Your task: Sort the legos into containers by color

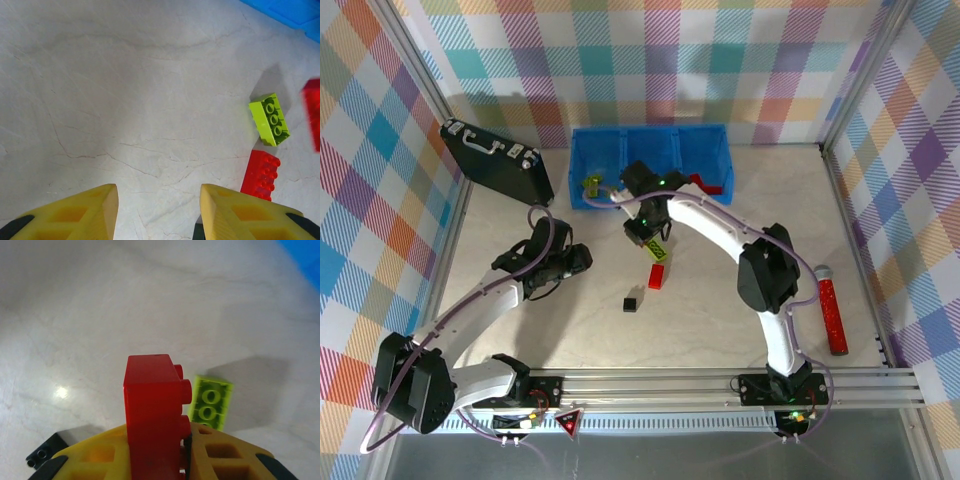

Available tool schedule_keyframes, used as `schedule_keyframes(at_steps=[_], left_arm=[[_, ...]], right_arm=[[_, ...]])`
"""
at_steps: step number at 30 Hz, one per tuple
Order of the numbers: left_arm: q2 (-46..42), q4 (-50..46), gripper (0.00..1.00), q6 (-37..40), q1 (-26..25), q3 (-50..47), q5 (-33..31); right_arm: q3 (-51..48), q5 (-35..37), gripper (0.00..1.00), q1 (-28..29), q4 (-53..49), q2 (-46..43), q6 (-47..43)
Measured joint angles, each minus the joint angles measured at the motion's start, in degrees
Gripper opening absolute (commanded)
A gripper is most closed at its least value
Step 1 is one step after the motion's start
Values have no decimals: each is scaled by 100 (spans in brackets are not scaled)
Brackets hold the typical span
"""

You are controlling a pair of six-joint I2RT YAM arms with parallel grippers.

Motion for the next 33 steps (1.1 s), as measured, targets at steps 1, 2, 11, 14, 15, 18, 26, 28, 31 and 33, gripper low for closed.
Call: schedule_keyframes(at_steps=[1, 2, 11, 14, 15, 18, 26, 28, 31, 33], left_arm=[[28, 4, 47, 0, 0, 2, 24], [68, 9, 47, 0, 0, 9, 52], [229, 66, 47, 2, 0, 28, 223], [267, 81, 47, 2, 0, 44, 269], [269, 83, 47, 2, 0, 44, 278], [269, 83, 48, 2, 0, 48, 278], [269, 83, 48, 2, 0, 133, 280], [269, 85, 48, 2, 0, 140, 280], [269, 79, 48, 2, 0, 142, 278], [258, 79, 48, 0, 0, 142, 278]], right_arm=[[50, 22, 21, -114, -11, -24, 66], [111, 26, 21, -256, -24, -39, 151], [927, 214, 23, -1615, -334, 50, 614], [1543, 302, 24, -1899, -452, 352, 669], [1775, 326, 24, -1974, -481, 501, 693], [2264, 345, 24, -2116, -540, 931, 743], [2614, 479, 24, -2284, -363, 1812, 787], [2614, 643, 24, -2308, -214, 1945, 787], [2616, 929, 24, -2321, 61, 2107, 776], [2634, 1123, 25, -2321, 293, 2218, 752]])
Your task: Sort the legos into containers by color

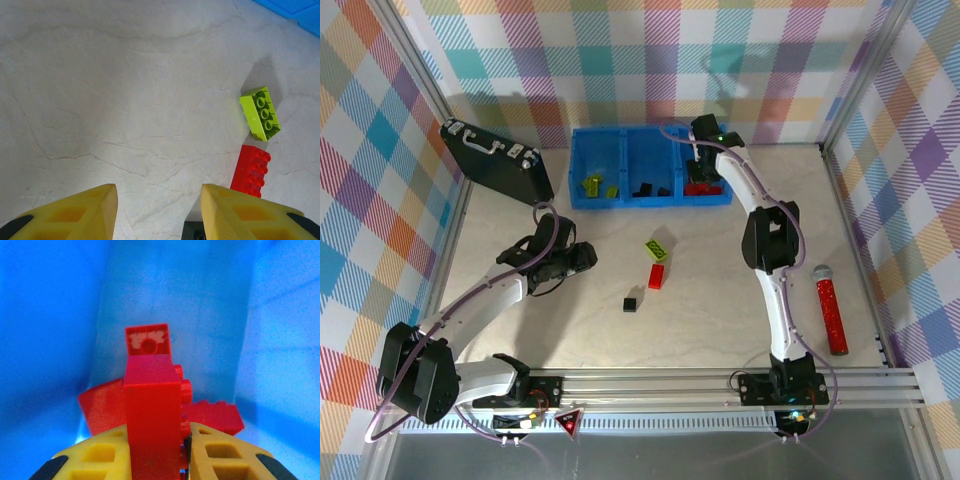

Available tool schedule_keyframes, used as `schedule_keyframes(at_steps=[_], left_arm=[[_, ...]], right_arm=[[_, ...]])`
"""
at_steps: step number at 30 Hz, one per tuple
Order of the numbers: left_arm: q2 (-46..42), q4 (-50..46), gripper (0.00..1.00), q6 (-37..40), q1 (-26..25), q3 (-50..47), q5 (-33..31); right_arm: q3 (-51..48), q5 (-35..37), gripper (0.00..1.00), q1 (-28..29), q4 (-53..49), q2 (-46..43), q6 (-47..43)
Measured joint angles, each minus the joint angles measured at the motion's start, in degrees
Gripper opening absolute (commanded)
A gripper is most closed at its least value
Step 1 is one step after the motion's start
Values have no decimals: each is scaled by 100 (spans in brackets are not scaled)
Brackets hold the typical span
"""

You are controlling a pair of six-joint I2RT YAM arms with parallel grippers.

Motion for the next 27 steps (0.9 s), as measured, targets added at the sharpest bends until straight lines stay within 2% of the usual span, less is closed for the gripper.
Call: schedule_keyframes(at_steps=[3, 10, 19, 27], left_arm=[[-44, 2, 48, -4, 0, 0, 0], [-225, 0, 48, -26, -2, 0, -4], [-269, -35, 48, -26, -22, 0, 0], [-245, -37, 48, -26, -131, 0, 13]], right_arm=[[20, 245, 26, -28, 319, 160, -52], [306, 577, 38, -57, 667, 400, -173], [356, 654, 40, -72, 645, 358, -160], [-398, 529, 40, -55, 481, -758, -2]])
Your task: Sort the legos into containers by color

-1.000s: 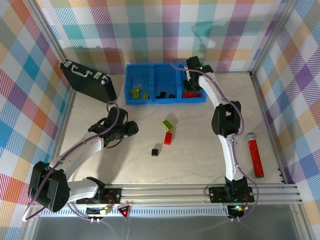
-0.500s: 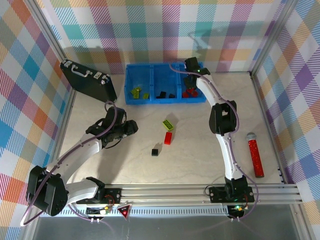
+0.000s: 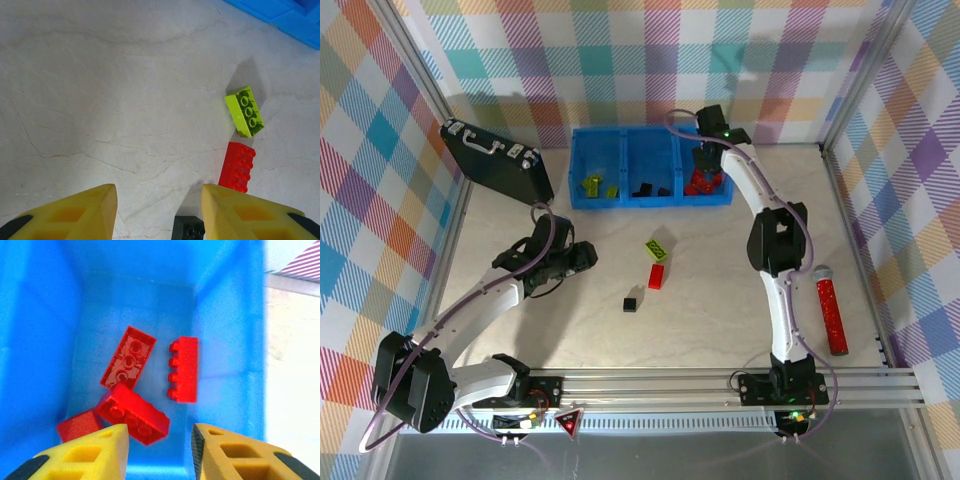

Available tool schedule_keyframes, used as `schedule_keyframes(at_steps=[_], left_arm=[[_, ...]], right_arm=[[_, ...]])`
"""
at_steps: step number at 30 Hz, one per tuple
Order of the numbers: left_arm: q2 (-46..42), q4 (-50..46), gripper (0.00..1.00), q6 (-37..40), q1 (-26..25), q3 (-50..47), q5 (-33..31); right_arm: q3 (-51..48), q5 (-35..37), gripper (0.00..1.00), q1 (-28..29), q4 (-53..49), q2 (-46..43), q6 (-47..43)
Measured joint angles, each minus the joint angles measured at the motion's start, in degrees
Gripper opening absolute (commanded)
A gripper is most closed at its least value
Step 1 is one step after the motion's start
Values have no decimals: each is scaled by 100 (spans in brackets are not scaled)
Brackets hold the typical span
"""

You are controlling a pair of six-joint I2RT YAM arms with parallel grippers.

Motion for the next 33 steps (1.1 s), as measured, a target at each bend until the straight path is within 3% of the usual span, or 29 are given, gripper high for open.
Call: schedule_keyframes(at_steps=[8, 18, 27, 33], left_arm=[[249, -66, 48, -31, -396, 96, -57], [494, -619, 48, -361, -1294, 400, -590], [1259, -1102, 49, -767, -2264, 901, -1158], [1908, -1248, 53, -944, -2597, 1147, -1241]], right_arm=[[-1137, -428, 41, 127, 39, -1475, 319], [-3220, -828, 42, 208, 251, -2804, 739], [-4238, -901, 43, 208, 387, -3856, 922], [-4636, -905, 43, 208, 452, -4251, 986]])
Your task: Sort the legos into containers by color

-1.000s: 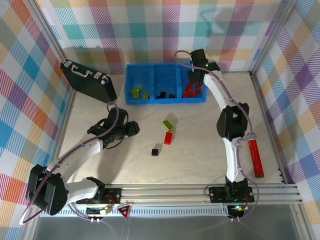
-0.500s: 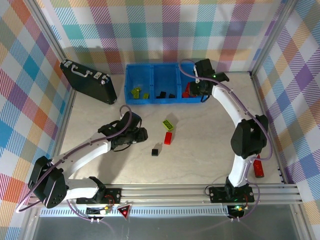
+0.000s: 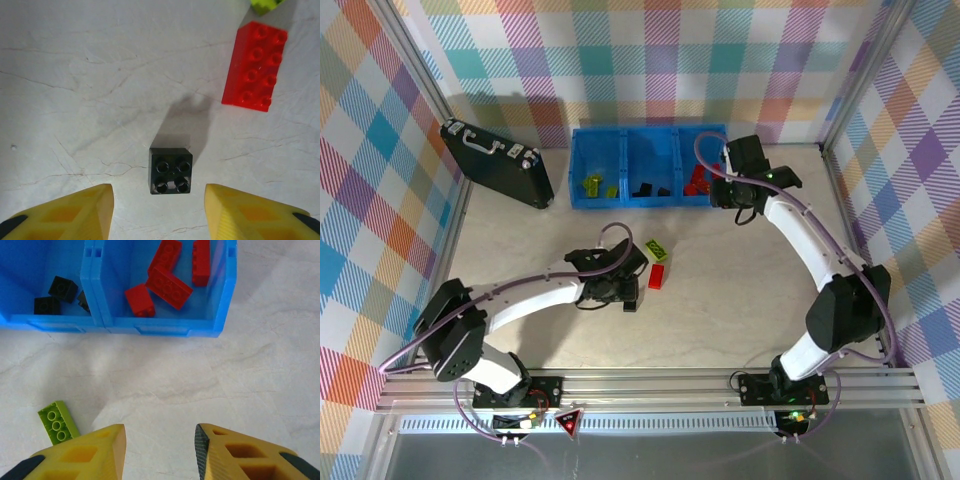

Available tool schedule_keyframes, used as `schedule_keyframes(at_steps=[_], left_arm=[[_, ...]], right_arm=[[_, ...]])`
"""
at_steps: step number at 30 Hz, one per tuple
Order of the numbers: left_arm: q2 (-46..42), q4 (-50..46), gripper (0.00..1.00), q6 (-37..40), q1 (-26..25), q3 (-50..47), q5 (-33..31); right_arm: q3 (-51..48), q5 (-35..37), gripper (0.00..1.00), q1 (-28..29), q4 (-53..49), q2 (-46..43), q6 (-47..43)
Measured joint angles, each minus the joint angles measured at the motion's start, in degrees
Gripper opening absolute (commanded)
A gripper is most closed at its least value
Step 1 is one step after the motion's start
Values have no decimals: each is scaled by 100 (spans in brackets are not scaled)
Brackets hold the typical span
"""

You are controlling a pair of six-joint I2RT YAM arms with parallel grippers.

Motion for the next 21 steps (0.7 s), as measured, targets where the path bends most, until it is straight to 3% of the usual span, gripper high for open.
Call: schedule_keyframes(at_steps=[6, 21], left_arm=[[540, -125, 57, -92, -68, 177, 22], [1471, -85, 53, -98, -92, 466, 343]], right_arm=[[-219, -37, 44, 0, 31, -61, 59], [-321, -118, 44, 0, 24, -66, 81]])
